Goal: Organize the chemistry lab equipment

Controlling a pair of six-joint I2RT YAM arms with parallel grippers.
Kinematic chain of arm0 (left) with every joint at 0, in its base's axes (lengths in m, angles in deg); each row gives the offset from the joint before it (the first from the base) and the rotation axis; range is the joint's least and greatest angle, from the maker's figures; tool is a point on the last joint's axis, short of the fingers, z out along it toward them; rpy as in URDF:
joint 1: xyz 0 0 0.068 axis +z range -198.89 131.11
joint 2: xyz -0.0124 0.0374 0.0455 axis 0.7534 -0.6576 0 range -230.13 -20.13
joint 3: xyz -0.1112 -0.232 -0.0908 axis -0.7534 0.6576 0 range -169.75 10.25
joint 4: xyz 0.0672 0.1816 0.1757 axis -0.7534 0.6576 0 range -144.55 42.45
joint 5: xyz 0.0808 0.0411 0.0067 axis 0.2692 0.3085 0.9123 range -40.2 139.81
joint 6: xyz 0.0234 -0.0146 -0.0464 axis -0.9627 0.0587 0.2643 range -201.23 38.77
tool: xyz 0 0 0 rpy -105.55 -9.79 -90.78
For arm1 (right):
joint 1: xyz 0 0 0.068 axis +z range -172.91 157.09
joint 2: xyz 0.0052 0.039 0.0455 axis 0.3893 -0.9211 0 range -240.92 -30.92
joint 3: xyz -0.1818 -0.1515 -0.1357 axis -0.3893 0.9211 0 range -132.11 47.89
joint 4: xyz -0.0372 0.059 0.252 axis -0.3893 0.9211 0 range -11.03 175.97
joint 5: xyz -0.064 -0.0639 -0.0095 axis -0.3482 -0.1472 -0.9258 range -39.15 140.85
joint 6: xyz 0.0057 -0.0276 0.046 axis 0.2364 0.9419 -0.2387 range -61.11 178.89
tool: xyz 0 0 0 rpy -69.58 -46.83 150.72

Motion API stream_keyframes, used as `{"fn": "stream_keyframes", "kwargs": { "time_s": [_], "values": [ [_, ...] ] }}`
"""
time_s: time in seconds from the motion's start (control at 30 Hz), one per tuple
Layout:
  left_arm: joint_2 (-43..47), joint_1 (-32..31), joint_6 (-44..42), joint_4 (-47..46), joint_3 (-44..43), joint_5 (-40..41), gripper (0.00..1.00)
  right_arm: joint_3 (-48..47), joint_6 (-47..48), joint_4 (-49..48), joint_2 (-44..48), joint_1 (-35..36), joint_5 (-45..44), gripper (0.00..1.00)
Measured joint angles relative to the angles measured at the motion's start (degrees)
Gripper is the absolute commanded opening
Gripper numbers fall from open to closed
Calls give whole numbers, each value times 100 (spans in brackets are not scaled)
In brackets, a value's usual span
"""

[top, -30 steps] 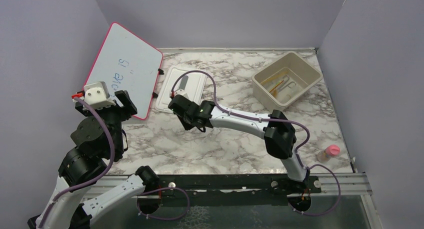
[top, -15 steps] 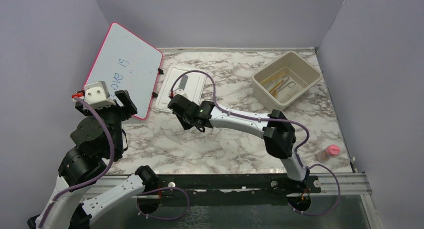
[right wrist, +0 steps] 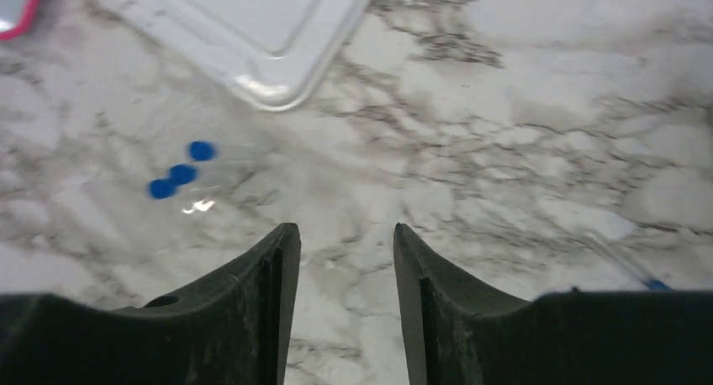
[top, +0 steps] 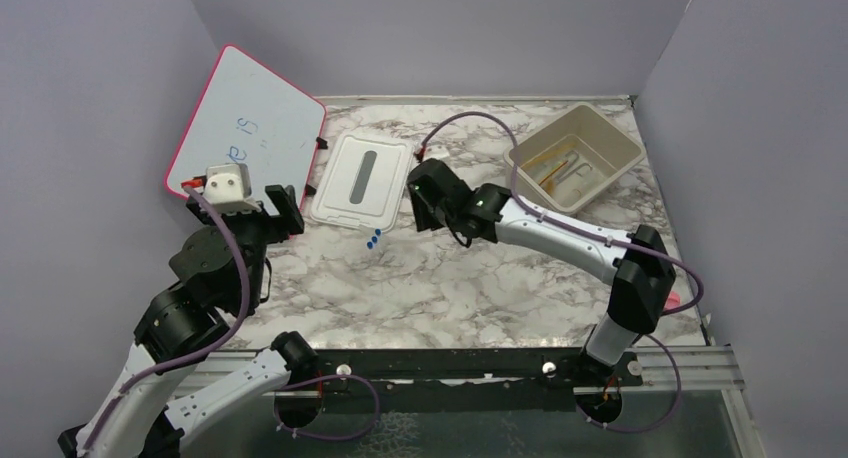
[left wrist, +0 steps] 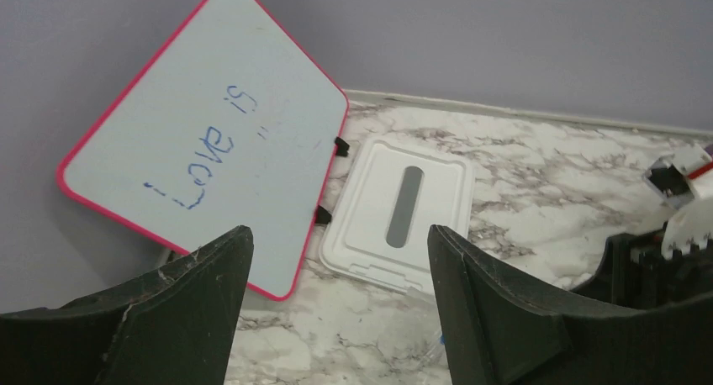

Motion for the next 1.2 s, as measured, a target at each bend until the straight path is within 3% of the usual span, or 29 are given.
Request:
{"fn": "stream_keyframes", "kwargs": {
  "time_s": [0.23,0.43,0.67,1.0,1.2],
  "values": [
    [-229,-4,640,-127,684,-1217,82,911,57,476,118,-1366,-535,59],
    [-796,-15,1303,-426,1331,-2247,82,1390,754,643,105,-1818,-590,59],
    [-1204,-20,1679,-785,1515,-2898,82,1530,1956,509,-251,-2142,-87,50],
    [-1569,-20,1891,-1036,1515,-3069,82,1327,3032,603,-898,-2559,581,42],
    [-1945,-20,1882,-1054,1491,-3071,82,1268,3563,688,-940,-2785,1421,26]
  ]
}}
